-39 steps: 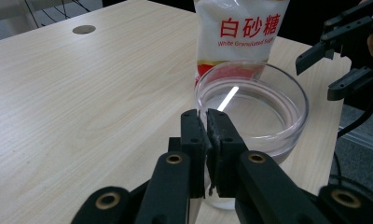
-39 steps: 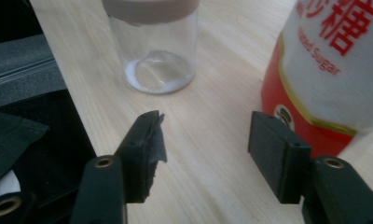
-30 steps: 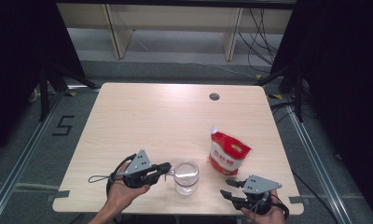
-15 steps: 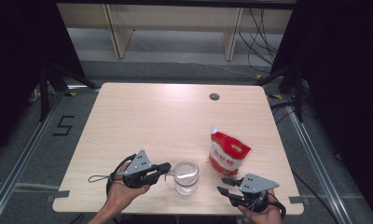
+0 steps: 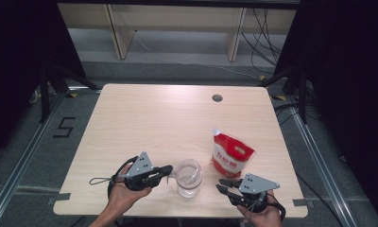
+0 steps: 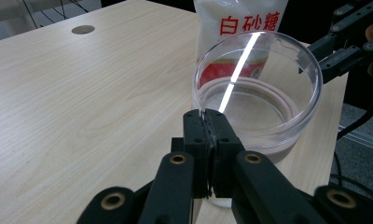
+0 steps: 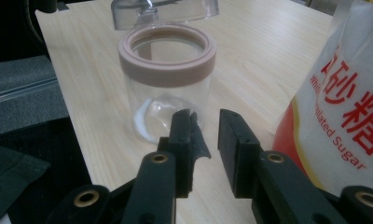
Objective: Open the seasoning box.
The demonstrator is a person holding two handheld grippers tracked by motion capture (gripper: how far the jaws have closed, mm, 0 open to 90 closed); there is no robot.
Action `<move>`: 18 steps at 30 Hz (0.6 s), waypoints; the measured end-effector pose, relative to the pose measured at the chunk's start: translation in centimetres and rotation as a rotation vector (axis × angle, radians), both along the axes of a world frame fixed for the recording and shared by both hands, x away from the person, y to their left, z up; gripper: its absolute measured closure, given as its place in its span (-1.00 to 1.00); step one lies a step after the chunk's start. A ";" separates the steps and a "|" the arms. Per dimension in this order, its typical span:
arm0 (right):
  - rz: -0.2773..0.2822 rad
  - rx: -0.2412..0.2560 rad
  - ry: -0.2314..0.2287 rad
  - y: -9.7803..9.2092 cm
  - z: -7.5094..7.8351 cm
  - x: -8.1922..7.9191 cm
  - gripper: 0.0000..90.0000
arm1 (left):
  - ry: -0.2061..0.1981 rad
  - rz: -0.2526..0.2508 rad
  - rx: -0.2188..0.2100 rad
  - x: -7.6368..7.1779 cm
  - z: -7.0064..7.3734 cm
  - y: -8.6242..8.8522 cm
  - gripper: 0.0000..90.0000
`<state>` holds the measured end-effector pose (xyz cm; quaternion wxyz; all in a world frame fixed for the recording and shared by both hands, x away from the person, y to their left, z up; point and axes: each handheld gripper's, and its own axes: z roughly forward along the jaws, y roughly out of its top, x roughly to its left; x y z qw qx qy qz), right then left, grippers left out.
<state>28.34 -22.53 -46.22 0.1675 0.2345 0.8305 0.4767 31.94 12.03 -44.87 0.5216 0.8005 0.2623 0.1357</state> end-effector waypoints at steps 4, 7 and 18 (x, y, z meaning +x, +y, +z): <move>0.014 0.022 -0.016 0.6 0.2 0.2 0.80 | 0.002 0.000 -0.004 0.0 0.0 0.0 0.94; 0.027 0.034 -0.018 1.3 0.4 0.3 0.82 | 0.001 -0.001 -0.004 0.0 0.0 0.0 0.94; 0.074 0.030 -0.068 3.8 1.0 1.3 0.97 | 0.013 0.007 -0.015 -0.1 -0.1 0.0 0.94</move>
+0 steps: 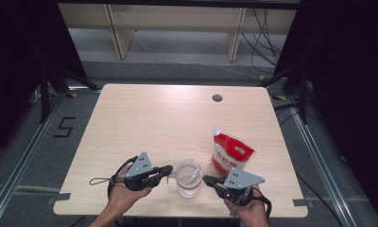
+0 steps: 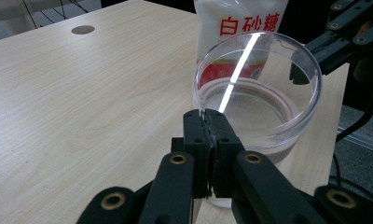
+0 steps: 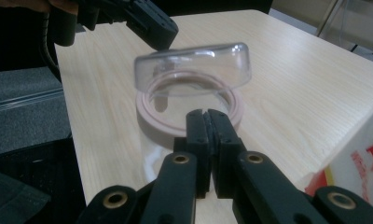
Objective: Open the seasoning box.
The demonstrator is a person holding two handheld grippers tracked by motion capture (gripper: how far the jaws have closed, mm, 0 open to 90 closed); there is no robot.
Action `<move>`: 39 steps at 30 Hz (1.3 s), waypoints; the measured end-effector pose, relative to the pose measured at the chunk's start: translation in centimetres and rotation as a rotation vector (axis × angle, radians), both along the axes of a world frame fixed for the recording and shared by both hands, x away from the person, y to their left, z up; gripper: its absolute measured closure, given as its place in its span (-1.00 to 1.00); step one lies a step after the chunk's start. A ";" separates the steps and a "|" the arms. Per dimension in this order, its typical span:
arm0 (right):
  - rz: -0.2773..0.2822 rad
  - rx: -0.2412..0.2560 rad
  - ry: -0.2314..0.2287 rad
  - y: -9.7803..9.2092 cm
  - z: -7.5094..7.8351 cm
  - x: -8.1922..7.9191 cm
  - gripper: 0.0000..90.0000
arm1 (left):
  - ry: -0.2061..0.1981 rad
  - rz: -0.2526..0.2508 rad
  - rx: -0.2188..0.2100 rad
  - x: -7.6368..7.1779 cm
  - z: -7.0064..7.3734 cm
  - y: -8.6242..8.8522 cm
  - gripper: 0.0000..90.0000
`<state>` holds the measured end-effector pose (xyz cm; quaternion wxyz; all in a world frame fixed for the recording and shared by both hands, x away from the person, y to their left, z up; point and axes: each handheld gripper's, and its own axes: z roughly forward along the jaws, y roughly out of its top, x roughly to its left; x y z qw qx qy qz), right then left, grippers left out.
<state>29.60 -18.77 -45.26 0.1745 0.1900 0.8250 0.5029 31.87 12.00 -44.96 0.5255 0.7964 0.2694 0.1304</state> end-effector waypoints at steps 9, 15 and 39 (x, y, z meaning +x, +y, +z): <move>0.004 -0.001 0.018 0.7 0.0 0.2 1.00 | 0.001 -0.002 0.003 0.0 0.0 0.0 0.94; 0.007 0.013 -0.002 0.9 0.3 0.3 1.00 | 0.000 0.001 0.001 0.0 0.0 0.0 0.93; 0.020 0.030 -0.037 2.1 1.4 0.4 1.00 | 0.021 -0.001 0.020 -1.5 -1.1 3.2 -0.25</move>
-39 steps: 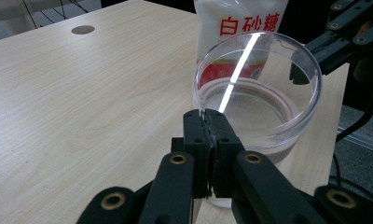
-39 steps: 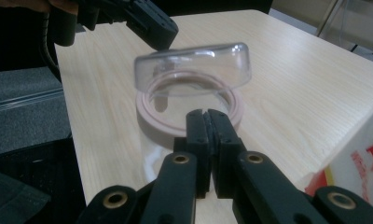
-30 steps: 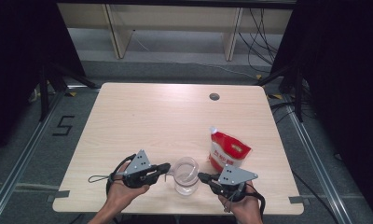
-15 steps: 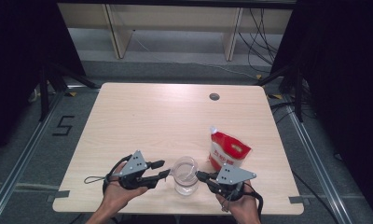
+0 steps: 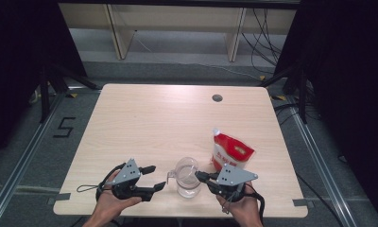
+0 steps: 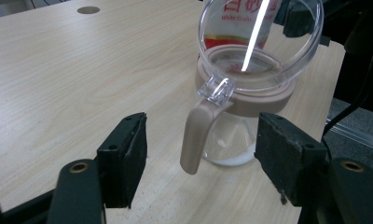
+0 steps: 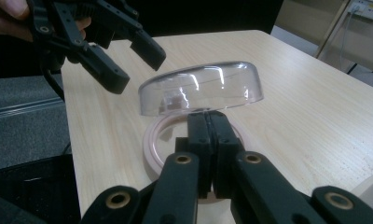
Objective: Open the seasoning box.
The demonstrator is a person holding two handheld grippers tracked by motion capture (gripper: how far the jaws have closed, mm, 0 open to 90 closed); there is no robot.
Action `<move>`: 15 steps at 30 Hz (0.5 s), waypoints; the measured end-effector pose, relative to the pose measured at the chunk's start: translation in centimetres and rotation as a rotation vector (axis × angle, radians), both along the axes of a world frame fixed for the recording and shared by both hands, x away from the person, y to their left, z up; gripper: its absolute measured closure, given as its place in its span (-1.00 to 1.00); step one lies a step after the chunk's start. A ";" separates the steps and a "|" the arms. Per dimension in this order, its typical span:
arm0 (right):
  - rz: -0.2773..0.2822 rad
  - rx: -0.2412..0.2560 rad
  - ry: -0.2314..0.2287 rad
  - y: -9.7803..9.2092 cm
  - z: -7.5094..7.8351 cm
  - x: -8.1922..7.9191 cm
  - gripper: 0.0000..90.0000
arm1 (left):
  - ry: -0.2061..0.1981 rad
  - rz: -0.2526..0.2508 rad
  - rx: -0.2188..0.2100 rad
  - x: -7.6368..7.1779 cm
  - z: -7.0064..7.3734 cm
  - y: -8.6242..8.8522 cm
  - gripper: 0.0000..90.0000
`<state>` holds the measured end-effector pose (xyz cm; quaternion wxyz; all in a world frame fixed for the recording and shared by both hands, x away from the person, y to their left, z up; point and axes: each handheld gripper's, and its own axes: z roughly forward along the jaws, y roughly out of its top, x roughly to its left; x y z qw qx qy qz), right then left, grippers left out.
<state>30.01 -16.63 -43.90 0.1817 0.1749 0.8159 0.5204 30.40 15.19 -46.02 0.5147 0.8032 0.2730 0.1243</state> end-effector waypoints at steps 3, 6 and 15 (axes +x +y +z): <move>0.000 -0.002 0.000 0.1 0.2 0.0 1.00 | 0.008 0.006 -0.001 -0.2 -0.3 0.2 -0.29; 0.008 -0.002 -0.007 0.3 0.3 0.0 0.99 | 0.016 0.021 -0.003 -0.5 -0.4 0.5 -0.31; 0.019 0.007 -0.026 1.3 0.8 0.2 0.96 | -0.004 0.039 0.031 -1.1 -0.9 1.5 -0.33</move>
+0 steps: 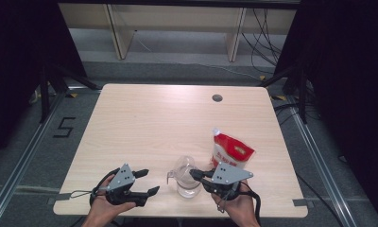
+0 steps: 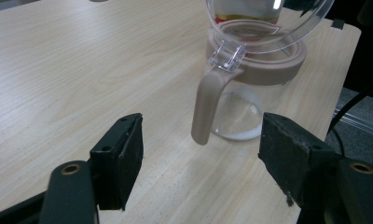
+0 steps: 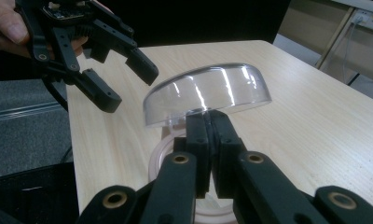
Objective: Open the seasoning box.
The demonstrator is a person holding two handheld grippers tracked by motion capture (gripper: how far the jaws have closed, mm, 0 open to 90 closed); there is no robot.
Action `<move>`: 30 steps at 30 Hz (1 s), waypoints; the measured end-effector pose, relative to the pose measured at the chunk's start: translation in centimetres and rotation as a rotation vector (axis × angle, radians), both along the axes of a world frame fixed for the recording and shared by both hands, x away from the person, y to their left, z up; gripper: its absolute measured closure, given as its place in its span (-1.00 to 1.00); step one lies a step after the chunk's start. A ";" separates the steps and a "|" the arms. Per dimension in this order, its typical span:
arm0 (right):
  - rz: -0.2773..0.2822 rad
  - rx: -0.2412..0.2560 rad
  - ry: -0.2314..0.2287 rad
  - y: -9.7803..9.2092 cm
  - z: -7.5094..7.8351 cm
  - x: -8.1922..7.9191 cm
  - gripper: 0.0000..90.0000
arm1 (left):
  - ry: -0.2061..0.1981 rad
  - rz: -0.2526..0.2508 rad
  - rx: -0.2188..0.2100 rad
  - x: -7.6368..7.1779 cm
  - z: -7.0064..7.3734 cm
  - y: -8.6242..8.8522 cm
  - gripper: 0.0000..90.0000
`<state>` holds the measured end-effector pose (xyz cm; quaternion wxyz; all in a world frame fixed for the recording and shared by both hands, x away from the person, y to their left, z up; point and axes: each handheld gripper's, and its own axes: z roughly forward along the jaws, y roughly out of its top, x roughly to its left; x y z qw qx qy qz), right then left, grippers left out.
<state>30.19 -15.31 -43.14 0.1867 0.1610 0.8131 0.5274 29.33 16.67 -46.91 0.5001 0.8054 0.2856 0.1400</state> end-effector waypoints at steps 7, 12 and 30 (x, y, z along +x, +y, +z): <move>0.013 0.002 0.009 0.7 0.2 -0.1 0.96 | 0.007 0.005 0.003 -0.1 -0.6 0.6 -0.37; 0.029 -0.014 -0.008 1.3 0.4 0.0 0.95 | 0.017 0.012 0.019 -0.3 -1.0 0.7 -0.40; 0.058 -0.007 -0.005 2.7 0.6 -0.1 0.93 | 0.026 0.032 0.044 -0.5 -1.8 0.8 -0.50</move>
